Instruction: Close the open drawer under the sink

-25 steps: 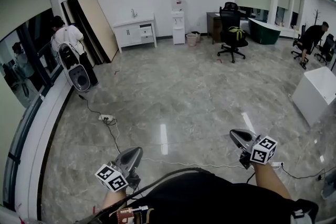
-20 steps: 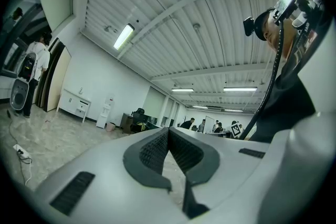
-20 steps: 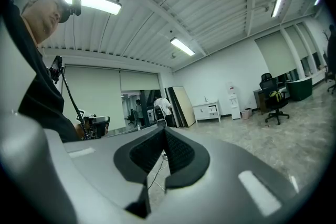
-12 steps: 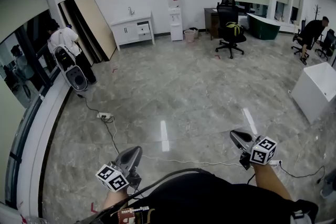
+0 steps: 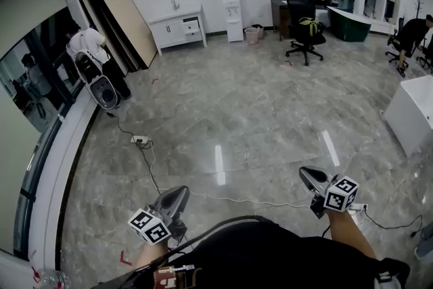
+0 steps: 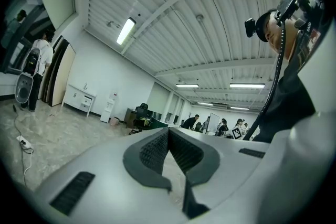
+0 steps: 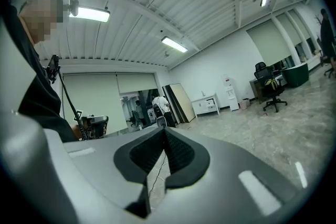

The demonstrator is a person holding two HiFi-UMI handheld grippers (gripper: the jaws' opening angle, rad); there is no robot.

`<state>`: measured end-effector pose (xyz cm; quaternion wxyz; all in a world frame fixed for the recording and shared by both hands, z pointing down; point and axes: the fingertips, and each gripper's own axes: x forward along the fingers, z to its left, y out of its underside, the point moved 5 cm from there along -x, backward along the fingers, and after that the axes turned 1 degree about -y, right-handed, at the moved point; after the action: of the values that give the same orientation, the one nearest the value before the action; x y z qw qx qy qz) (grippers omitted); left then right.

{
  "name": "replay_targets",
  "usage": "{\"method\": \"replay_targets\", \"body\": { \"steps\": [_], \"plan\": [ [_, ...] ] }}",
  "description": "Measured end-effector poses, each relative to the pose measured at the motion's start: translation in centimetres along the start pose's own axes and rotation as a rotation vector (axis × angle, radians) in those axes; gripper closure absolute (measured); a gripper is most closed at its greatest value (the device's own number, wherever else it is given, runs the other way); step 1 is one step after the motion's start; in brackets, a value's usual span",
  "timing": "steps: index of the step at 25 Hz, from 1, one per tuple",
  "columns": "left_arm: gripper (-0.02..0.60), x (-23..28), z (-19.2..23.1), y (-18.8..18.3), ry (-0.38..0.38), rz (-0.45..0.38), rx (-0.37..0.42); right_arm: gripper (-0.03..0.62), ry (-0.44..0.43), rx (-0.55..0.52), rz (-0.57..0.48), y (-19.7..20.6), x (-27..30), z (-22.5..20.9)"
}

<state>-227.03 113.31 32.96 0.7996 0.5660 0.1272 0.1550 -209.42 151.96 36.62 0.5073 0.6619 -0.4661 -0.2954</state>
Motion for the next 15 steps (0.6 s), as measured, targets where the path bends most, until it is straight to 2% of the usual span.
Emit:
{"method": "replay_targets", "body": {
  "steps": [8,11,15],
  "plan": [
    [0.581,1.1,3.5,0.5,-0.014,0.007,-0.008,0.592,-0.011,0.0,0.033,1.1,3.6,-1.2],
    [0.581,1.5,6.5,0.2,0.003,0.002,-0.02,0.592,0.011,-0.013,0.04,0.6,6.0,-1.4],
    [0.581,2.0,12.6,-1.6,0.038,-0.018,-0.025,0.592,0.056,-0.039,0.035,-0.8,11.1,-1.4]
  ]
}}
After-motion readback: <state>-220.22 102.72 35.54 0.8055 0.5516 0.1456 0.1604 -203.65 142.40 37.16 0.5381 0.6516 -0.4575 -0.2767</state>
